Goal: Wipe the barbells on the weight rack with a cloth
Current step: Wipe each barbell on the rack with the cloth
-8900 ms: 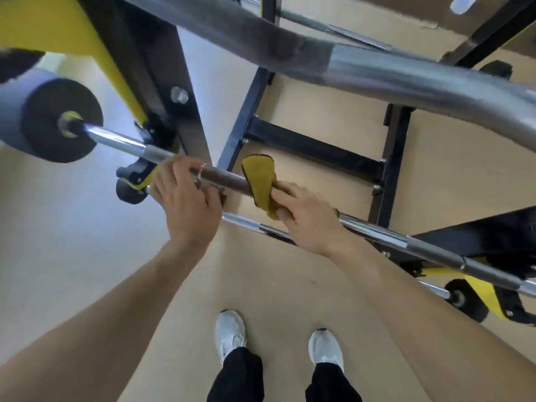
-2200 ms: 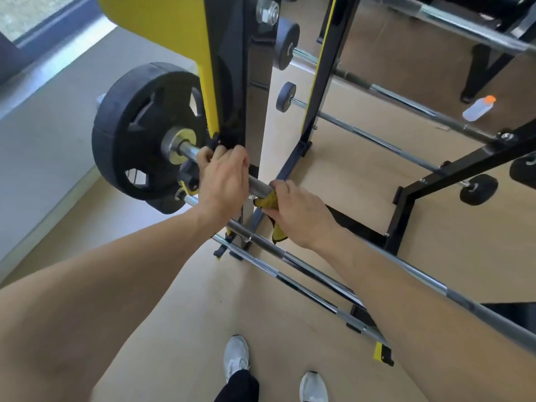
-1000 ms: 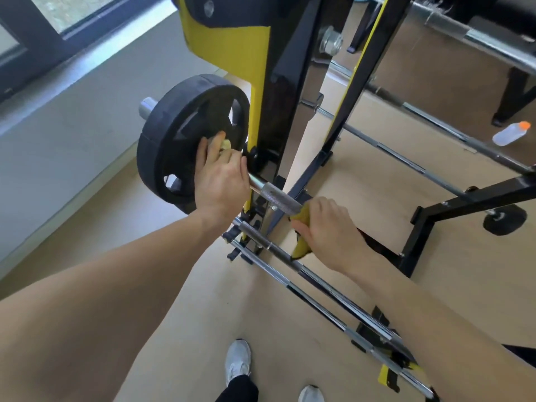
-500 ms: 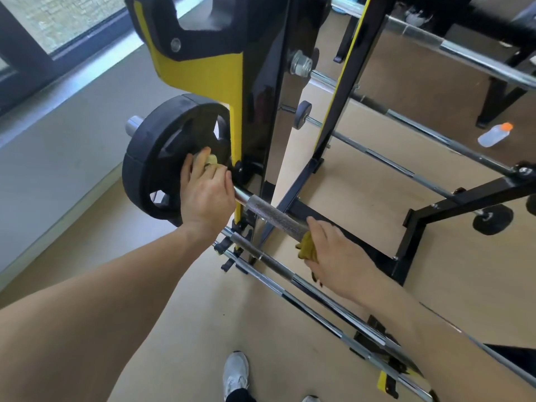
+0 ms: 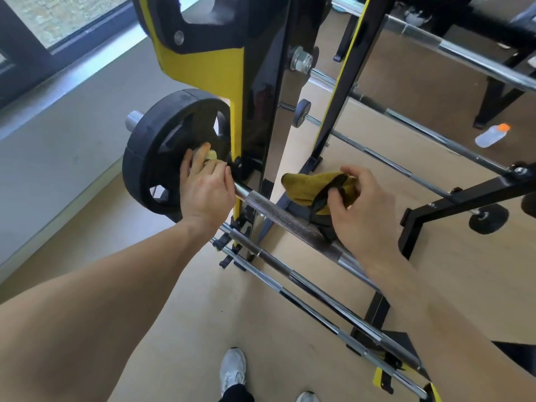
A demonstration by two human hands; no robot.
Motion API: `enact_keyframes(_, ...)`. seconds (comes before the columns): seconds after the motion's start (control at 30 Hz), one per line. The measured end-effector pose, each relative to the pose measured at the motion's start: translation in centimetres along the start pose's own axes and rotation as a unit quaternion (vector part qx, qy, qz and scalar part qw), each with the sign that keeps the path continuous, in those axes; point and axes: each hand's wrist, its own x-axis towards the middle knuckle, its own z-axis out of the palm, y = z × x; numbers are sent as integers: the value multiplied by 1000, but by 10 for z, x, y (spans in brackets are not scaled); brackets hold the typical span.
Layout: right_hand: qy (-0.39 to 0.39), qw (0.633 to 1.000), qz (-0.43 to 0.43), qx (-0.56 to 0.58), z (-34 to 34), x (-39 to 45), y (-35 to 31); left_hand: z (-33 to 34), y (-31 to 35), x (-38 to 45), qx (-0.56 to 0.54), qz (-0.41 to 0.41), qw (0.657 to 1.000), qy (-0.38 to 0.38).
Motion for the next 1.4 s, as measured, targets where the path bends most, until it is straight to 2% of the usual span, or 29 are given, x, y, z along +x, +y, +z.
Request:
enact_keyframes(0.1, -59, 998, -31, 6, 18, -9, 3, 0, 0, 0, -5, -2, 1000, 4)
enact_keyframes(0.2, -267, 963, -42, 6, 35, -26, 9, 1, 0, 0, -7, -1, 1000, 6)
enact_keyframes(0.27, -321, 944, -72, -6, 38, -32, 15, 2, -1, 0, -4, 0, 1000, 7)
enact_keyframes(0.37, -280, 953, 29, 109, 25, -19, 27, 2, -1, 0, -8, 1, 1000, 12)
enact_keyframes(0.43, -287, 955, 58, 50, 21, -5, 41, 1, 0, 0, -17, -1, 1000, 17)
enact_keyframes(0.5, -364, 925, 27, -101, 30, 1, 51, 2, 0, -1, -21, 0, 1000, 18)
enact_keyframes(0.57, -387, 905, 4, -175, 46, -1, 54, 3, 0, -1, -25, 0, 999, 23)
enact_keyframes(0.77, -359, 924, -59, -116, 102, 20, 3, 11, -1, -1, -57, -13, 998, 32)
enact_keyframes(0.87, -306, 920, -152, -192, 126, 31, -30, 19, -7, 0, -111, -34, 993, 5)
enact_keyframes(1.0, -335, 895, -217, -198, 92, 15, 5, 7, -1, 0, -50, -12, 998, 21)
enact_keyframes(1.1, -356, 883, -213, -219, 55, -4, 47, 2, 0, 0, -30, -2, 999, 21)
enact_keyframes(1.17, -376, 885, -147, -233, 31, -16, 67, 3, -2, 0, -30, -3, 999, 17)
enact_keyframes(1.23, -388, 899, -89, -185, 18, -24, 73, 3, 0, 0, -28, 0, 999, 21)
enact_keyframes(1.3, -391, 909, -69, -124, 30, -18, 50, 3, 0, 0, -32, 0, 999, 20)
enact_keyframes(1.4, -350, 925, -116, -96, 92, 8, 0, 7, -2, 0, -36, 0, 999, 32)
